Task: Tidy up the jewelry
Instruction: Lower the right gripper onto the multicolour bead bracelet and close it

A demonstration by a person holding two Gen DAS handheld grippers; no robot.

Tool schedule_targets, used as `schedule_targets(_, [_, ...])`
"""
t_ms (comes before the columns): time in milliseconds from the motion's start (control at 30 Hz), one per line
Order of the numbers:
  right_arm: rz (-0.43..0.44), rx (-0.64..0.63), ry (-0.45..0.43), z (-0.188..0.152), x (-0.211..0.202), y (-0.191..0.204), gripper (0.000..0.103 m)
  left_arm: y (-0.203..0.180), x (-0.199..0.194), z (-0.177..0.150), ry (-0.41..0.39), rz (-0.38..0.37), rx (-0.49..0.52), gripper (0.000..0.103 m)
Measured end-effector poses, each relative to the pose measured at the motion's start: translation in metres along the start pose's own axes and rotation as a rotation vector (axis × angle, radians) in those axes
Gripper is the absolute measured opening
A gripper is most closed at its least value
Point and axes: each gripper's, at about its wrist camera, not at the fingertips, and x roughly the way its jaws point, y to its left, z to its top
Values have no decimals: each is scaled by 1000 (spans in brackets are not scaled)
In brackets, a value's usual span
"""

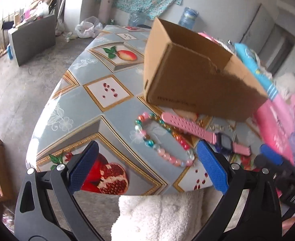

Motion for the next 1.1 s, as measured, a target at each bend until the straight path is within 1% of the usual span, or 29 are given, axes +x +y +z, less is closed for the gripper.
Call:
schedule_targets(33, [24,-11,13,2,5,5,73,6,1,5,-2,-13,-14,94])
schedule_targets(67, [38,-15,19,2,8,9,69,6,2,8,-6,-14,-19,95])
schedule_targets(100, [63,-18,31,3,13,14,67,7,2,12,-17,-14,-21,94])
schedule_targets(167, [94,-17,55,5,23,20,61,7,2,16,-51,0,-3,94])
schedule_targets(233, [103,-19,85,6,33,24,54,1,8,20,-60,27,49,94])
schedule_targets(267, [105,-19,98,7,38,25,50,-2,10,21,-57,34,67,94])
schedule_targets(367, [103,-14,143,8,54,30,41,-8,17,24,-51,50,132,94])
schedule_targets(400, [102,-12,149,8,57,31,40,-11,20,25,-46,57,156,89])
schedule_targets(433, [104,-10,156,9,60,33,38,-15,26,26,-32,69,194,74])
schedule_targets(500, [105,-13,171,11,68,39,35,-19,38,27,2,88,238,62])
schedule_targets(533, [107,-14,179,10,70,40,34,-20,44,27,19,96,253,52])
schedule_targets(600, [107,-22,191,9,74,45,32,-19,55,28,58,87,278,43])
schedule_targets(700, [92,-38,209,6,81,52,29,-23,68,27,106,88,323,34])
schedule_targets(767, [74,-42,220,3,85,54,24,-28,73,25,117,104,365,33])
schedule_targets(833, [61,-40,226,2,88,54,22,-30,75,24,122,116,396,33])
schedule_targets(1000, [37,-70,225,2,91,58,20,-32,73,25,143,123,407,33])
schedule_targets(1100, [31,-87,225,3,101,64,20,-31,71,24,165,111,414,33])
